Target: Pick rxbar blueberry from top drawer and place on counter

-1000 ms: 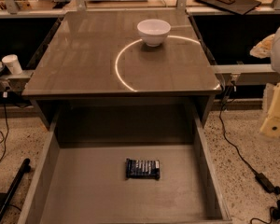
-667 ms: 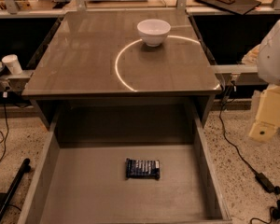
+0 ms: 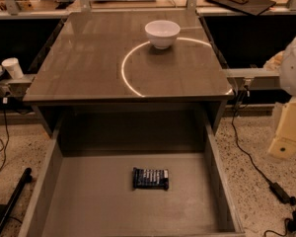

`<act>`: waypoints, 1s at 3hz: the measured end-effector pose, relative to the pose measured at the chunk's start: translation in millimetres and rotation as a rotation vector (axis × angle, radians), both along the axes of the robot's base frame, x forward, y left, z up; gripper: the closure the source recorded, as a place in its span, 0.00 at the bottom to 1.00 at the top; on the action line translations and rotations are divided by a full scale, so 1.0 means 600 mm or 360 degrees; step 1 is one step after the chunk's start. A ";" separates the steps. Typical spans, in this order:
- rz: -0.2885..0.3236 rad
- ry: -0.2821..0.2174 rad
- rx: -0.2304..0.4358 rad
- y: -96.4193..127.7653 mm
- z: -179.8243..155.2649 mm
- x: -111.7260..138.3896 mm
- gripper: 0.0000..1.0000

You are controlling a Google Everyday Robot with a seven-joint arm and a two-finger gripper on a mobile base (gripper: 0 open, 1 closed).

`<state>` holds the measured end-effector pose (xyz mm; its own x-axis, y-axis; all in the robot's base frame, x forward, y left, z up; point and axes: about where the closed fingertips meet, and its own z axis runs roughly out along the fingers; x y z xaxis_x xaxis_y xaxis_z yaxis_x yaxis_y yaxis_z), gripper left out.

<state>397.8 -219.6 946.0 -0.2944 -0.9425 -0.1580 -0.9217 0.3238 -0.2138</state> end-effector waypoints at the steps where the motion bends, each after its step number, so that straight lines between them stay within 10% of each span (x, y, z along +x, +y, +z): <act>1: -0.0067 0.0000 0.0020 -0.012 -0.016 -0.027 0.00; 3: -0.0055 0.0048 0.0130 0.028 -0.053 -0.050 0.00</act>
Offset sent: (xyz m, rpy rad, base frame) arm -0.0399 0.0107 -0.0363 0.0985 0.0395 -0.0577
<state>367.6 -203.0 914.1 -0.3325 -0.9160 -0.2247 -0.9152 0.3709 -0.1577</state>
